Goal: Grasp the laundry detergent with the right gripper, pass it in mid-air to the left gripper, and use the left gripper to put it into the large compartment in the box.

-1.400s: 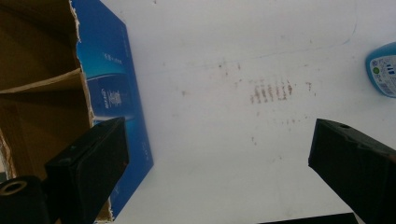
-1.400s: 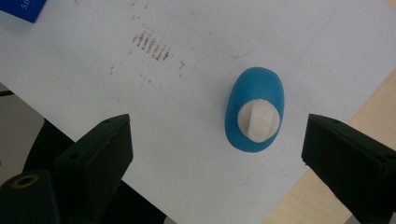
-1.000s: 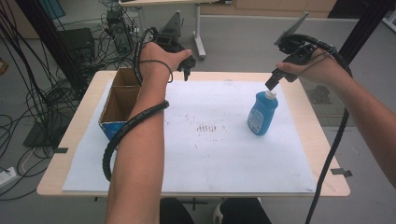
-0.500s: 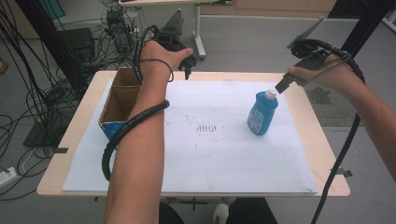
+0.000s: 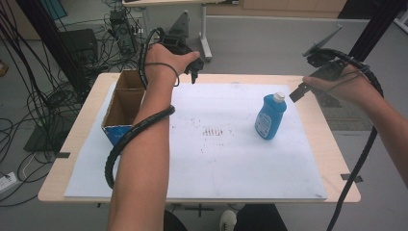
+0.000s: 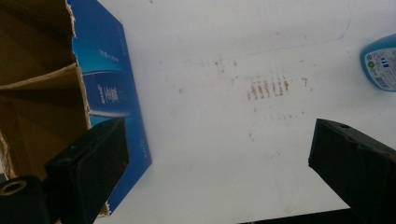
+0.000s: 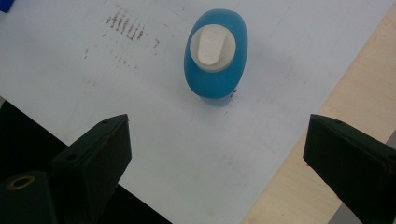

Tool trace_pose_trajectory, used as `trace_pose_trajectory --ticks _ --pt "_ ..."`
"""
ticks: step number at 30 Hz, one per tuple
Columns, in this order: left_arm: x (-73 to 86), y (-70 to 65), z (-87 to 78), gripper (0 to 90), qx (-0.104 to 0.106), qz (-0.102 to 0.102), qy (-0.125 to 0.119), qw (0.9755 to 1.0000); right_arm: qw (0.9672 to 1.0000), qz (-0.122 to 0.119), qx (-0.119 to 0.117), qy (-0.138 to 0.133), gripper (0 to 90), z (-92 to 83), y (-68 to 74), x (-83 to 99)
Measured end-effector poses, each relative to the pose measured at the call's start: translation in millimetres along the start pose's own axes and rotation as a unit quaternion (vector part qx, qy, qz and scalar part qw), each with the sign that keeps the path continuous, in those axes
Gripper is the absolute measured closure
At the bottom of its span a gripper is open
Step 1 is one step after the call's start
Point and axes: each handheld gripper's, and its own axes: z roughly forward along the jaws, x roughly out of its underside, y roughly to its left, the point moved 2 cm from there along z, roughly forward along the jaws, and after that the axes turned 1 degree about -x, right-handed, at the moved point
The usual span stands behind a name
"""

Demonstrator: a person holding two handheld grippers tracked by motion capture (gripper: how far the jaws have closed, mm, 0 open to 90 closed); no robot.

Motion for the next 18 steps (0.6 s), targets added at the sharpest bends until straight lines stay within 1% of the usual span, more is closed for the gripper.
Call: trace_pose_trajectory --ticks 8,12,18 --pt "-0.3 -0.4 3.9 5.8 0.001 0.003 0.003 1.0000 0.9998 -0.001 0.001 -0.020 7.9 11.3 -0.8 8.1" --pt "-1.0 0.2 5.3 5.7 0.003 0.002 0.003 1.0000 0.9997 -0.002 0.002 -0.025 7.8 18.0 -0.6 12.1" --pt "-1.8 0.6 6.7 5.7 0.001 0.004 0.003 1.0000 0.9994 0.003 -0.001 -0.035 7.5 27.8 -2.0 16.8"
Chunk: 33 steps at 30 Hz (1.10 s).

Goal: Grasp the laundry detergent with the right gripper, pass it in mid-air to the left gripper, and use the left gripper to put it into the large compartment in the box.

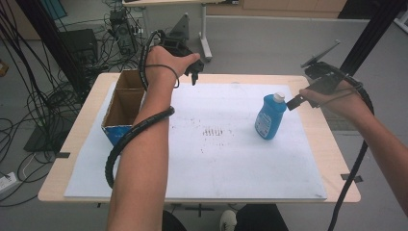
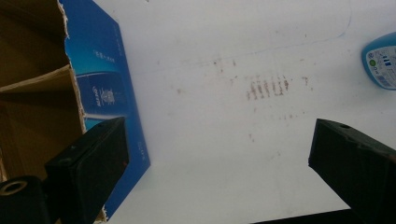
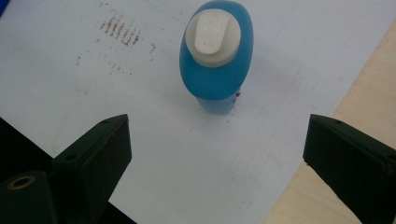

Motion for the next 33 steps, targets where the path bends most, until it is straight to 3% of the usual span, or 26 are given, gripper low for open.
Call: trace_pose_trajectory --ticks 17,27,33 --pt "-0.1 4.3 4.8 5.7 -0.003 0.004 0.002 1.0000 0.9997 -0.008 0.006 -0.024 6.8 31.0 -2.6 14.6" --pt "0.3 7.5 10.1 5.7 -0.003 0.003 0.005 1.0000 0.9985 -0.004 0.009 -0.054 6.8 63.9 -2.5 28.5" --pt "-0.5 8.0 13.8 5.6 -0.002 0.002 0.006 1.0000 0.9967 -0.003 0.010 -0.081 6.3 74.0 -0.9 34.3"
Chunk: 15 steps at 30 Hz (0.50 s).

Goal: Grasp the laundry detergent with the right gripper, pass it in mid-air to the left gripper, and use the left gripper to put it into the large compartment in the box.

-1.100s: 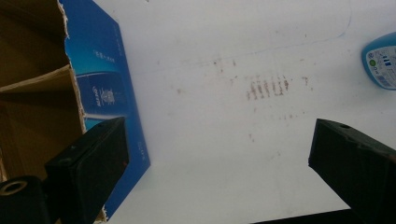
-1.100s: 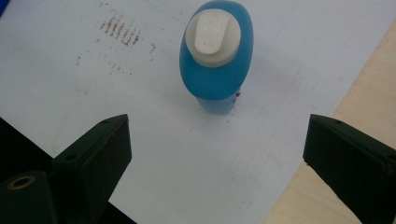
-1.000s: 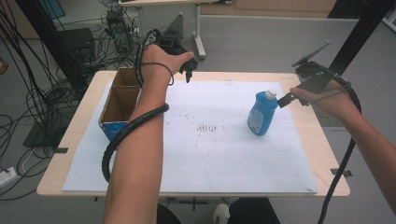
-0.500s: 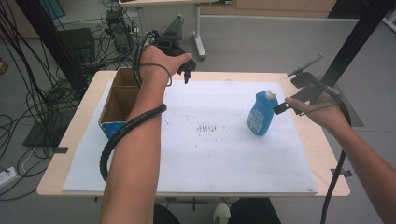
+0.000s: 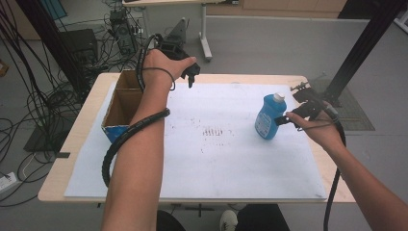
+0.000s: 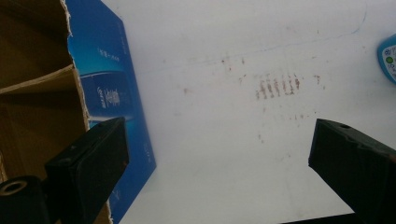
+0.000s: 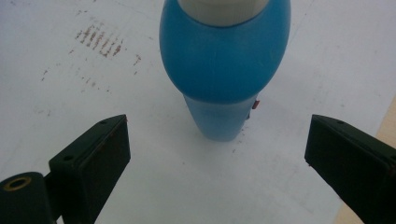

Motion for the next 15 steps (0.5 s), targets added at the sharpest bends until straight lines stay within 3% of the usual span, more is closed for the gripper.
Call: trace_pose_trajectory --ticks 15 --pt "-2.5 -2.1 6.1 5.6 0.003 0.002 0.002 1.0000 0.9983 0.005 0.001 -0.058 3.8 26.9 0.7 19.9"
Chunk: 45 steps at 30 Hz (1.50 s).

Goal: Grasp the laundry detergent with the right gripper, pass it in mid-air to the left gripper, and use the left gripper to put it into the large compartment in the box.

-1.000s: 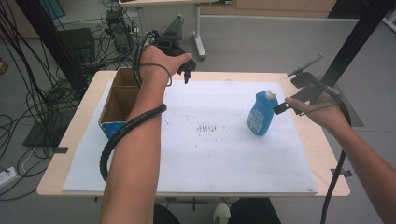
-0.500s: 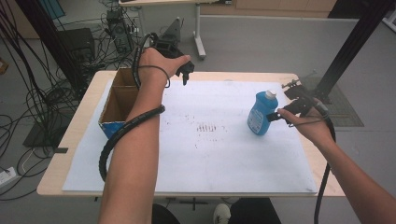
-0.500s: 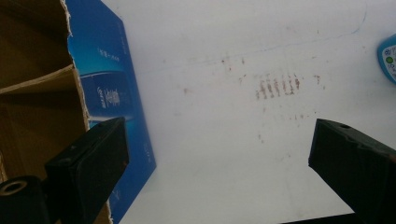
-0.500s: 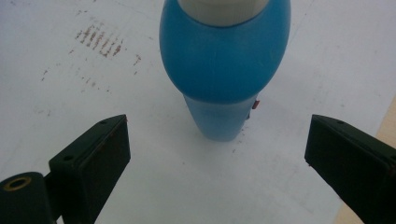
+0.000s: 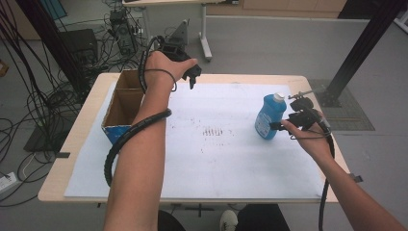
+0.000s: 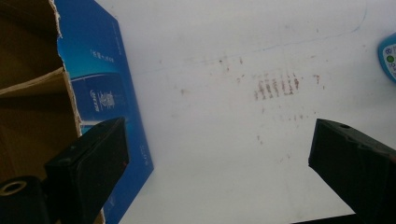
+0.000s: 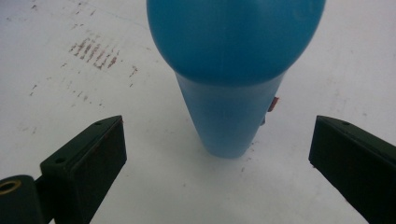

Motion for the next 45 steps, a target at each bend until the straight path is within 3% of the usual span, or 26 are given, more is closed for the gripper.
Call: trace_pose_trajectory --ticks 3,11,18,29,33,40,45 --pt "0.0 0.5 0.6 5.6 0.000 -0.001 0.000 1.0000 0.9999 -0.008 0.010 -0.010 3.8 4.0 1.7 2.6" --pt "0.7 3.1 3.4 5.6 -0.001 -0.003 0.000 1.0000 0.9985 0.004 0.017 -0.051 3.7 13.1 1.8 10.4" --pt "0.7 2.8 5.4 5.6 0.000 -0.005 0.003 1.0000 0.9974 0.009 0.022 -0.068 3.6 22.7 4.0 15.1" --pt "-0.1 3.9 6.9 5.6 0.000 -0.005 0.003 1.0000 0.9939 0.009 0.040 -0.102 2.9 33.5 7.5 18.8" --pt "-1.0 4.2 7.6 5.6 0.001 -0.005 0.003 1.0000 0.9925 -0.001 0.051 -0.111 2.9 39.7 8.9 19.7" --pt "-2.4 4.6 8.6 5.6 0.000 -0.001 0.004 1.0000 0.9903 0.007 0.056 -0.128 3.0 48.2 9.0 20.3" --pt "-3.1 4.6 8.6 5.6 0.001 -0.004 0.002 1.0000 0.9870 0.009 0.067 -0.145 2.4 48.5 8.0 19.6"
